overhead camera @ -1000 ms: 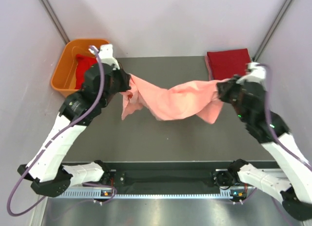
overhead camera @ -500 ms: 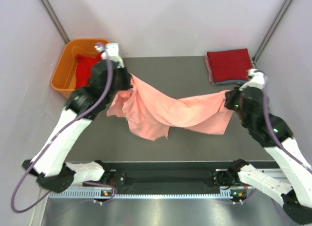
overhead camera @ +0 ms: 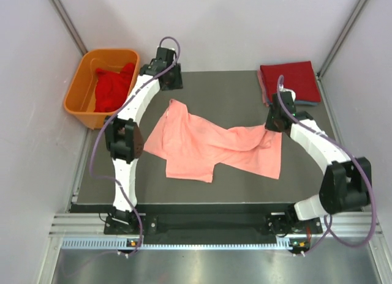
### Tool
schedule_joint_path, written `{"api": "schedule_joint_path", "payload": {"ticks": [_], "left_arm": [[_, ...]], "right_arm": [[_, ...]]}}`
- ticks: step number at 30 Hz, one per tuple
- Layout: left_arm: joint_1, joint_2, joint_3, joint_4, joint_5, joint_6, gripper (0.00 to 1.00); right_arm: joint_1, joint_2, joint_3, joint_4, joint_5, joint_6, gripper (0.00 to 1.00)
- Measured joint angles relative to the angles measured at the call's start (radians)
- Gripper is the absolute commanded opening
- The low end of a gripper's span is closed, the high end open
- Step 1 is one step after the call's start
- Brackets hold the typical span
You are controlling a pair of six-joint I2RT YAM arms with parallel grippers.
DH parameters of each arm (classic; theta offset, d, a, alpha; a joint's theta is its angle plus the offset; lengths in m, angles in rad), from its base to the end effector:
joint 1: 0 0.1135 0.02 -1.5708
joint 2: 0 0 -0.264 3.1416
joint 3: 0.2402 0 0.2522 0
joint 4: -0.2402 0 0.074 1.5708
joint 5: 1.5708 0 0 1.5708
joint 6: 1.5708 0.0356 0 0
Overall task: Fold and stack the t-shirts
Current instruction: Flatten the tshirt out
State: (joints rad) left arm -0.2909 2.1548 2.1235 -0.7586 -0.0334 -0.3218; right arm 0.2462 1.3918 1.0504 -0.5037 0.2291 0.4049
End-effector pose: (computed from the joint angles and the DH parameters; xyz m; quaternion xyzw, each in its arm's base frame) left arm 0.4692 -0.1392 0.3082 -0.0206 0.9244 -0.1000 0.3675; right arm 0.2891 0.0643 0.2665 0.1141 0.9226 0.0115 0.3683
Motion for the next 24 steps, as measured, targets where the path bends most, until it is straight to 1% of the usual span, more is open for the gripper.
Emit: {"api": "schedule_joint_path", "payload": {"ticks": [1, 2, 3, 4, 5, 6, 9, 12, 13, 16, 18, 20, 24], "left_arm": [[-0.004, 0.026, 0.047, -0.017, -0.011, 0.003, 0.52], [-0.008, 0.026, 0.054, -0.03, -0.023, 0.003, 0.51], [-0.018, 0.005, 0.042, -0.053, -0.05, 0.002, 0.51], [-0.031, -0.04, -0.017, -0.047, -0.085, -0.003, 0.51], [-0.047, -0.126, -0.137, -0.018, -0.114, -0.015, 0.51], [-0.066, -0.226, -0.289, 0.003, -0.133, -0.031, 0.51], [-0.13, -0.536, -0.696, 0.013, -0.16, -0.085, 0.52], [-0.166, -0.797, -1.014, 0.036, -0.155, -0.154, 0.52], [-0.163, -0.815, -1.038, 0.035, -0.155, -0.161, 0.53], [-0.151, -0.9, -1.202, 0.101, -0.144, -0.213, 0.54], [-0.15, -0.908, -1.272, 0.13, -0.126, -0.24, 0.54], [-0.15, -0.893, -1.302, 0.147, -0.114, -0.26, 0.52], [-0.15, -0.828, -1.311, 0.199, -0.116, -0.286, 0.48]], "right_arm": [[-0.01, 0.035, 0.016, 0.003, -0.011, 0.003, 0.21], [-0.015, 0.057, 0.029, 0.002, -0.017, 0.001, 0.25], [-0.019, 0.072, 0.042, 0.003, -0.025, 0.006, 0.32], [-0.02, 0.075, 0.047, 0.003, -0.032, 0.013, 0.35], [-0.02, 0.071, 0.051, 0.001, -0.04, 0.013, 0.37], [-0.02, 0.061, 0.052, 0.004, -0.049, 0.018, 0.4], [-0.015, 0.01, 0.042, 0.003, -0.071, 0.034, 0.45], [0.014, -0.104, -0.03, 0.011, -0.082, 0.057, 0.49], [0.027, -0.132, -0.05, 0.009, -0.087, 0.063, 0.49], [0.101, -0.204, -0.102, 0.006, -0.083, 0.091, 0.5], [0.142, -0.219, -0.109, 0.003, -0.082, 0.105, 0.5], [0.183, -0.227, -0.11, 0.004, -0.082, 0.119, 0.5], [0.228, -0.261, -0.111, 0.003, -0.081, 0.143, 0.5]]}}
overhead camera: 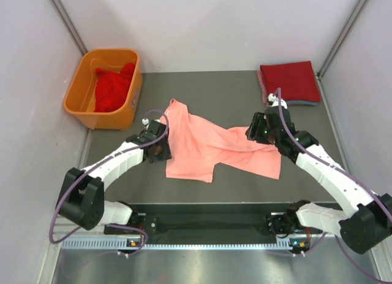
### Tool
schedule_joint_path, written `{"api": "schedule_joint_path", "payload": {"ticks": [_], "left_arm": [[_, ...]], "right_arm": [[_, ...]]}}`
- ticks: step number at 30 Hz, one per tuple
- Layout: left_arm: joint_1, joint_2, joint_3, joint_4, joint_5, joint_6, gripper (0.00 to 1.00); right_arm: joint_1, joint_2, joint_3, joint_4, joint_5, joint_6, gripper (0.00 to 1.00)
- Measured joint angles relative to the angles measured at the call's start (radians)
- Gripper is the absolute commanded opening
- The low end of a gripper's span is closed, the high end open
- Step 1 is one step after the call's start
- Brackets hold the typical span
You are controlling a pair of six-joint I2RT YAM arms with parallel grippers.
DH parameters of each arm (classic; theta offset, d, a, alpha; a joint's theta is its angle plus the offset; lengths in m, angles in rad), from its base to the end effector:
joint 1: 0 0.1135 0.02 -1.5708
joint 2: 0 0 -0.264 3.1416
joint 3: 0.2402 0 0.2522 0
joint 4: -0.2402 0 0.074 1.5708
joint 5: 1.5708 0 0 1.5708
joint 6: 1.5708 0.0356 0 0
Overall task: Fold and stack the t-shirts
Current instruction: Flatten the tshirt out
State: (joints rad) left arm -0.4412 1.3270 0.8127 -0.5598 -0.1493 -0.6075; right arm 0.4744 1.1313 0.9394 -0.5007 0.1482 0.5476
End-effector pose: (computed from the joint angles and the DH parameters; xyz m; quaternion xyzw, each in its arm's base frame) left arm 0.2293 -0.1024 0.2054 -0.0985 0.9618 -0.0601 0.2484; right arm 0.2191 0.1066 0.2949 0.0645 0.9009 0.1489 0.4026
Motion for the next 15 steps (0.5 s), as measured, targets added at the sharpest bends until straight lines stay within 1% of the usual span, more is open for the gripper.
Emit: {"api": "schedule_joint_path", "payload": {"ticks": [5, 10, 11, 13, 14, 15], "left_arm": [[0.0, 0.059, -0.048, 0.064, 0.004, -0.023, 0.41], [0.0, 0.12, -0.071, 0.1, 0.005, -0.043, 0.37], [0.0, 0.12, -0.072, 0.116, 0.008, -0.047, 0.34], [0.0, 0.122, -0.075, 0.138, 0.014, -0.053, 0.12], [0.0, 0.123, -0.077, 0.146, 0.017, -0.058, 0.05], [0.0, 0.124, -0.078, 0.15, 0.024, -0.058, 0.0]], "right_arm": [[0.02, -0.071, -0.031, 0.005, 0.005, 0.022, 0.5], [0.021, -0.09, -0.043, 0.0, 0.015, 0.031, 0.5], [0.021, -0.091, -0.043, 0.0, 0.016, 0.031, 0.5], [0.021, -0.091, -0.043, -0.001, 0.018, 0.031, 0.5], [0.021, -0.091, -0.043, -0.001, 0.02, 0.031, 0.5], [0.021, -0.091, -0.043, -0.001, 0.022, 0.031, 0.5]]}}
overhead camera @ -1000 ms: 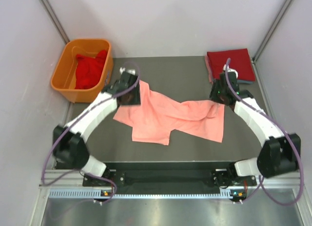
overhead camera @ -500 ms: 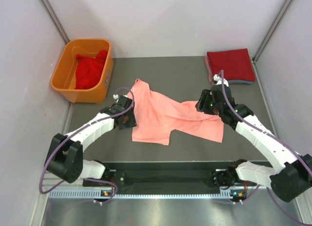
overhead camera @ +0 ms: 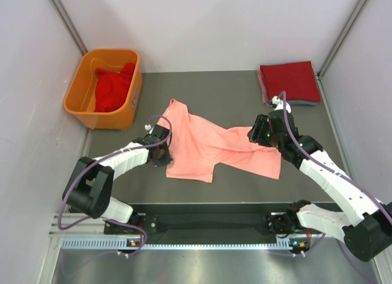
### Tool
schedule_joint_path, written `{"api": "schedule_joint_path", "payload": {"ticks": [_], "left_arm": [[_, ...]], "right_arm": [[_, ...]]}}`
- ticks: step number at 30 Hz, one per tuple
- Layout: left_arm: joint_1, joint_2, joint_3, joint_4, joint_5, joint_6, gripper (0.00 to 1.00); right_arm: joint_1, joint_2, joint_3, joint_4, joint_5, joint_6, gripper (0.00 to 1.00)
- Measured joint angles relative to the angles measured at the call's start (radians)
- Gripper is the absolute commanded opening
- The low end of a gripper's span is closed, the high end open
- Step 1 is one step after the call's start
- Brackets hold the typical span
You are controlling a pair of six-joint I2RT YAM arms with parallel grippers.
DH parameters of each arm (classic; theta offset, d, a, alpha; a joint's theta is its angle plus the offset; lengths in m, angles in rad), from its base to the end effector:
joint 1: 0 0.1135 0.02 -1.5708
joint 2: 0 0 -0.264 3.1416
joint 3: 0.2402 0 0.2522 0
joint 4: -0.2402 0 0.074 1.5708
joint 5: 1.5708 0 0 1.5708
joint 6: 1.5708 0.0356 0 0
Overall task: Fold and stack the t-shirts
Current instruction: Flatten the tshirt out
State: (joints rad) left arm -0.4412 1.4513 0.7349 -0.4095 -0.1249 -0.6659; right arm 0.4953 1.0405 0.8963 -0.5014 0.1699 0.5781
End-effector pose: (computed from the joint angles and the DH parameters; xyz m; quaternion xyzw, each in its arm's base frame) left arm 0.2367 -0.1069 0.1613 -0.1228 0.9658 -0.0640 0.2193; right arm 0.2005 0.1015 0.2998 0.0747 0.8893 0.1621 0.4210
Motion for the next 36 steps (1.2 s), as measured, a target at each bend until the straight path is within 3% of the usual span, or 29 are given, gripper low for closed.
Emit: {"api": "schedule_joint_path", "payload": {"ticks": [5, 16, 18, 20, 21, 28, 36], "left_arm": [[-0.014, 0.0, 0.042, -0.055, -0.004, 0.006, 0.0], [-0.018, 0.035, 0.342, -0.095, -0.046, 0.053, 0.0], [-0.018, 0.067, 0.372, -0.101, -0.071, 0.058, 0.12], [-0.018, 0.072, 0.357, -0.109, -0.079, 0.068, 0.28], [-0.018, 0.061, 0.333, -0.108, -0.079, 0.07, 0.3], [-0.03, -0.069, 0.091, -0.148, -0.024, 0.057, 0.38], [-0.082, -0.143, -0.023, -0.14, 0.005, 0.01, 0.38]], "right_arm": [[0.0, 0.0, -0.002, 0.0, 0.005, 0.0, 0.5], [0.0, -0.007, -0.073, 0.005, 0.007, 0.0, 0.5], [0.0, -0.009, -0.078, 0.008, 0.005, 0.0, 0.5], [0.002, -0.013, -0.08, 0.007, 0.004, 0.0, 0.5], [0.002, -0.016, -0.08, 0.008, 0.003, 0.0, 0.5], [0.014, -0.024, -0.085, 0.015, -0.008, 0.001, 0.5], [0.022, -0.024, -0.085, 0.021, -0.01, 0.002, 0.5]]}}
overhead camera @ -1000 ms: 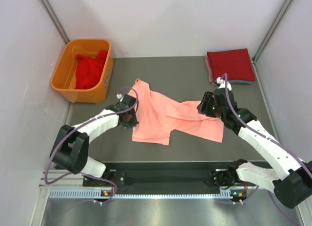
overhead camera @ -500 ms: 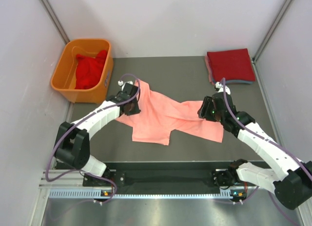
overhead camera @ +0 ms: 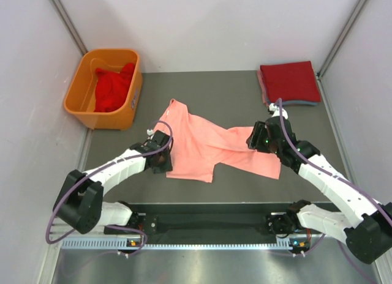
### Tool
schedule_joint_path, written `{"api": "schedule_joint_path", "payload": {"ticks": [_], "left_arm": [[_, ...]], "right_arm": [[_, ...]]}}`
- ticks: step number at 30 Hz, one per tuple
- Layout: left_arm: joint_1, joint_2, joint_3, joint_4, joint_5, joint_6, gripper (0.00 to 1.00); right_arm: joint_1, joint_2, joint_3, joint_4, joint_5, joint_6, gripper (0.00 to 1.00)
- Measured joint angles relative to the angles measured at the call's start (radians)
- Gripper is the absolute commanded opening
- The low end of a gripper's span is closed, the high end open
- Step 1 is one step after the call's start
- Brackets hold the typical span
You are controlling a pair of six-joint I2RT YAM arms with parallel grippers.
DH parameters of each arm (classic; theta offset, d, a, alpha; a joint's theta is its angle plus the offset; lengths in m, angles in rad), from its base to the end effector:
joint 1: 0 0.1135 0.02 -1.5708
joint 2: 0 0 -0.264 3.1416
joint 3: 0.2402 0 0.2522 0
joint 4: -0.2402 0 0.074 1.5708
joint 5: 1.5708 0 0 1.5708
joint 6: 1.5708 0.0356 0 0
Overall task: Fold and stack the t-shirts
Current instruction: Flatten the tshirt out
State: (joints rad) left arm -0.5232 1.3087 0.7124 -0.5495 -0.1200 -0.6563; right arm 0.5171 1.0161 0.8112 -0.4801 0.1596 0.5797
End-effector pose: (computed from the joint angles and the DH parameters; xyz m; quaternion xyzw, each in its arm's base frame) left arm 0.2040 -0.1128 0.1809 -0.0775 0.9727 -0.0684 0.2076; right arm 0.1919 0.1026 0.2778 0.0623 0.8991 0.1612 0.4021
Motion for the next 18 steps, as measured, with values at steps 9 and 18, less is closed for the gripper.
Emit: {"api": "schedule_joint_path", "payload": {"ticks": [9, 18], "left_arm": [[-0.021, 0.058, -0.034, 0.035, -0.016, -0.03, 0.12], [-0.025, 0.09, 0.084, -0.006, -0.053, -0.035, 0.0]], "right_arm": [[0.008, -0.003, 0.0, 0.002, 0.001, 0.001, 0.5], [0.011, -0.013, -0.003, 0.004, 0.006, 0.001, 0.5]]}}
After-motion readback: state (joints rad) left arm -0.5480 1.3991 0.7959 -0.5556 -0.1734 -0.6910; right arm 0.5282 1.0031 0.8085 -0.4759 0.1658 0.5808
